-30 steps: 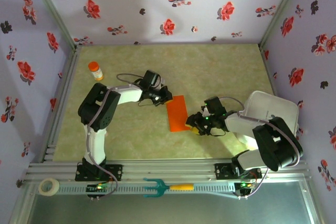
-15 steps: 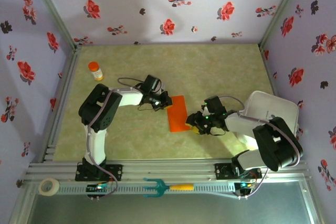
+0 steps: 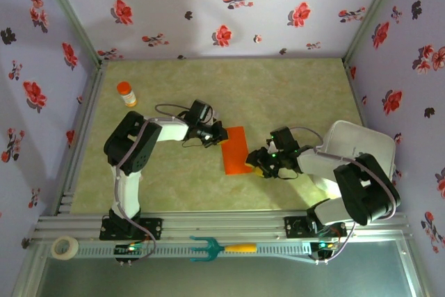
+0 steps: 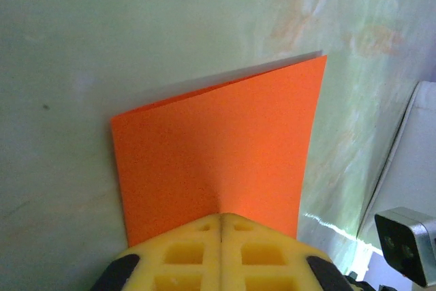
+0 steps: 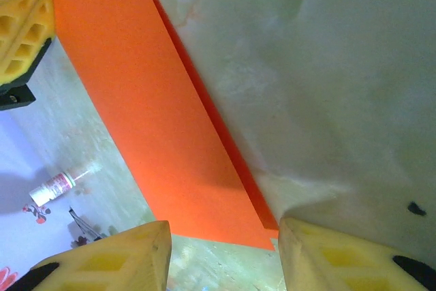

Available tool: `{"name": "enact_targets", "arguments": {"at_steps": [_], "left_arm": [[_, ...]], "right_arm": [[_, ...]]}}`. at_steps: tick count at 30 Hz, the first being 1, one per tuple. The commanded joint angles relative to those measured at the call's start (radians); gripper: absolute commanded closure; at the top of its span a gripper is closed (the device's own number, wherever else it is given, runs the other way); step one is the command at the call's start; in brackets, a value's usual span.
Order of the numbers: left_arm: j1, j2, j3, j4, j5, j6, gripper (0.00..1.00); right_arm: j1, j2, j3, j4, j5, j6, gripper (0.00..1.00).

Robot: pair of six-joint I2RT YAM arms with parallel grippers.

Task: Fold a paper plane with a square sheet of paper (pick it up from the middle)
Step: Fold the triangle a second time at the center of the table.

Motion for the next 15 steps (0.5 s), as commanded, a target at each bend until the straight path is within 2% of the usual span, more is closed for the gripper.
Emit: {"name": "enact_targets", "arguments": {"at_steps": [1,10,15], "left_arm": [[0.005,0.042,-0.032,-0.07,-0.044,0.007,0.94],[0.005,0.042,-0.032,-0.057,-0.037,0.008,0.94],[0.006,0.041,-0.016,-0.044,-0.018,0.01,0.94]], "right_arm": [[0.003,0.019,0.021,0.04,-0.007,0.021,0.54],[-0.005,0.012,0.033,0.084,-0.019,-0.004,0.54],[-0.036,0.059,0.052,0.142,-0.075,-0.045,0.54]]}}
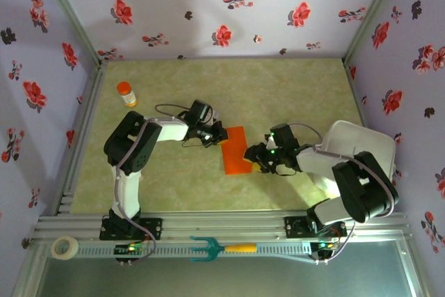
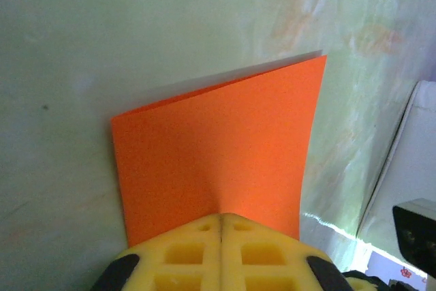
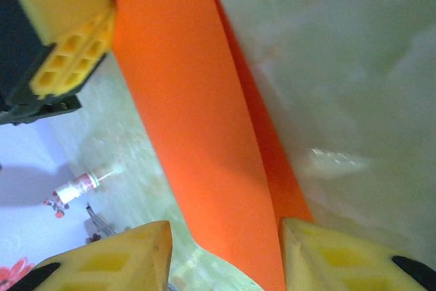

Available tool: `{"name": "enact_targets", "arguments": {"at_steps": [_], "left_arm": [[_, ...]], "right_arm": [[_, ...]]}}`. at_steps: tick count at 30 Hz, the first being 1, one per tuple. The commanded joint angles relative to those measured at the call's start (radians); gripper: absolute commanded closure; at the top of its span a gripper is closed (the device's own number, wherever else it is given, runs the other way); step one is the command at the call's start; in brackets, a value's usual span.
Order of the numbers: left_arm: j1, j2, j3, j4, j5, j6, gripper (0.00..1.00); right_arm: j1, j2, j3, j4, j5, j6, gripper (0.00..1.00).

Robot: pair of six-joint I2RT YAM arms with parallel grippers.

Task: Fold a paper plane with a square sheet of paper (pick it up from the middle)
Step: Fold the triangle a second time at the center of the table.

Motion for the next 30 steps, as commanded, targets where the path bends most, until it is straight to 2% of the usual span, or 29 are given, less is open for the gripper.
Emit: {"name": "enact_targets", "arguments": {"at_steps": [1,5,17,24,30], "left_arm": [[0.006,0.041,-0.013,-0.043,-0.02,0.01,0.94],[0.006,0.039,0.0,-0.048,-0.015,0.014,0.93],[0.006,0.033,0.017,-0.033,0.01,0.016,0.93],[0.006,0.007,0.044,-0.04,0.021,0.03,0.91],[0.004,-0.05,0.056,-0.063,0.009,0.048,0.83]], "right_arm": [[-0.023,0.04,0.038,0.06,-0.051,-0.041,0.54],[-0.049,0.084,0.064,0.075,-0.095,-0.088,0.54],[-0.089,0.194,0.083,0.189,-0.178,-0.091,0.57],[-0.099,0.234,0.093,0.2,-0.192,-0.119,0.65],[-0.104,0.276,0.111,0.205,-0.198,-0.122,0.76]]}}
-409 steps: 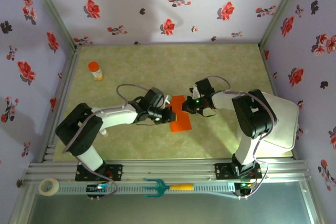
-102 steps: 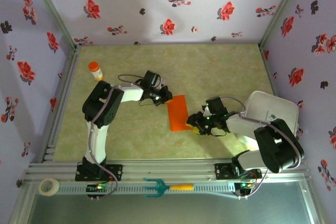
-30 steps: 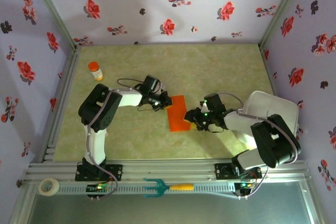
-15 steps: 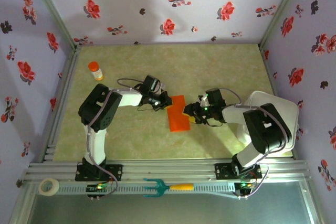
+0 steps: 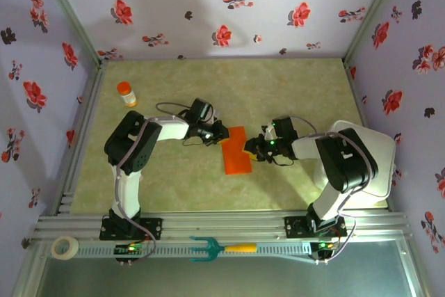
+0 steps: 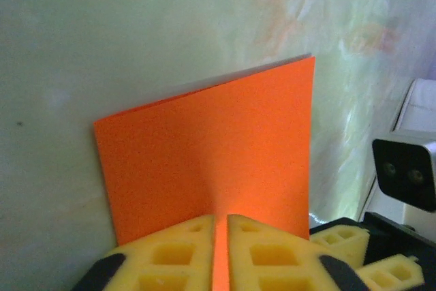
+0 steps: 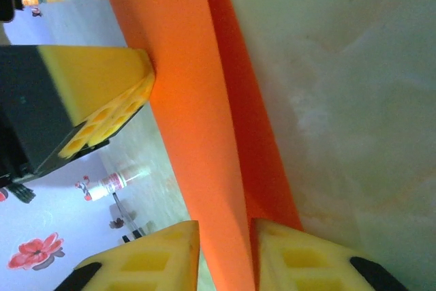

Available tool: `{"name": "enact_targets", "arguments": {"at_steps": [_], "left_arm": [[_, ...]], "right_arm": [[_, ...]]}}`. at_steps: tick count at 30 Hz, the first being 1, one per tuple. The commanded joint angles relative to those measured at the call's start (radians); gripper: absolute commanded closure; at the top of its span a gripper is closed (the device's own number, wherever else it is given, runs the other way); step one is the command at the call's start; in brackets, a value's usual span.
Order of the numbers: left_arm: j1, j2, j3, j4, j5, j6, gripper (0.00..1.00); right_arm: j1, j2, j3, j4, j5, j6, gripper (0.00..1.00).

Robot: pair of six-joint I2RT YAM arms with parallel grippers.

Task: Fold a paper plane with a square sheet of paper (pick it up from the middle)
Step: Fold the triangle a second time at the center of the table.

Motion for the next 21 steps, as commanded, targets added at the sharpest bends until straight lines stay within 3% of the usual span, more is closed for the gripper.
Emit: {"name": "enact_targets", "arguments": {"at_steps": [1,9,12,15,21], "left_arm": [[0.004,-0.066,0.03,-0.051,-0.006,0.04,0.8],[-0.003,-0.244,-0.042,-0.083,-0.157,0.117,0.64],[-0.007,-0.317,-0.09,-0.078,-0.234,0.15,0.6],[-0.008,-0.379,-0.136,-0.063,-0.267,0.172,0.56],[-0.039,-0.457,-0.2,-0.027,-0.296,0.243,0.52]], "right_arm": [[-0.007,0.017,0.022,0.022,-0.022,-0.016,0.78],[-0.007,0.015,0.008,0.068,0.055,0.106,0.94],[0.005,0.014,-0.03,0.197,0.099,0.226,0.94],[0.015,0.015,-0.052,0.274,0.109,0.28,0.92],[0.013,0.014,-0.012,0.162,0.076,0.181,0.78]]}}
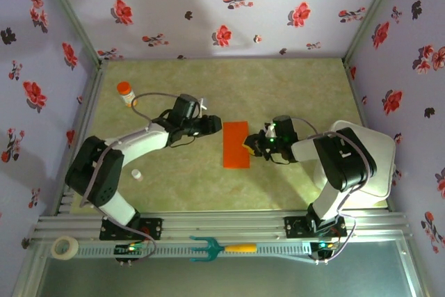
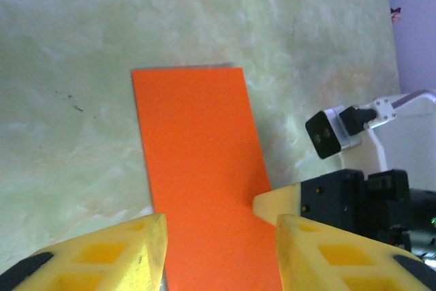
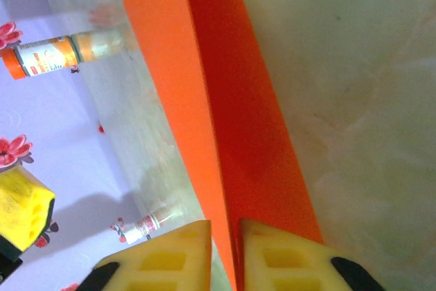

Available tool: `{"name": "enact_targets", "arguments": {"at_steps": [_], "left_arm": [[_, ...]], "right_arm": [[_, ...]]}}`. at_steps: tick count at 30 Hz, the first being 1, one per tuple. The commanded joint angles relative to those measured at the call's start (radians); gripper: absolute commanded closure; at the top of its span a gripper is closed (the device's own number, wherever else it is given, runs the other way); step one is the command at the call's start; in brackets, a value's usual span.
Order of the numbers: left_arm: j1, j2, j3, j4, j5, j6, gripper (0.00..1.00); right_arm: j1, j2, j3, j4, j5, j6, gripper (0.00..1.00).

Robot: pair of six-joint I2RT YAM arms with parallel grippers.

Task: Fold a paper plane with a square sheet of paper (pick it up from the middle)
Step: Fold the triangle a second time at the center of the table.

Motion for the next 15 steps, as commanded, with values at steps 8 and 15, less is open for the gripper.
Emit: {"name": "enact_targets", "arguments": {"at_steps": [8,15], "left_arm": [[-0.193,-0.073,-0.124,0.191,-0.113,0.256,0.52],[-0.404,-0.053,-0.203,0.313,-0.309,0.524,0.52]], "right_arm": [[-0.008,0.013,0.094,-0.197,-0.03,-0.156,0.82],[-0.012,0.018,0.112,-0.2,-0.05,-0.16,0.83]]}}
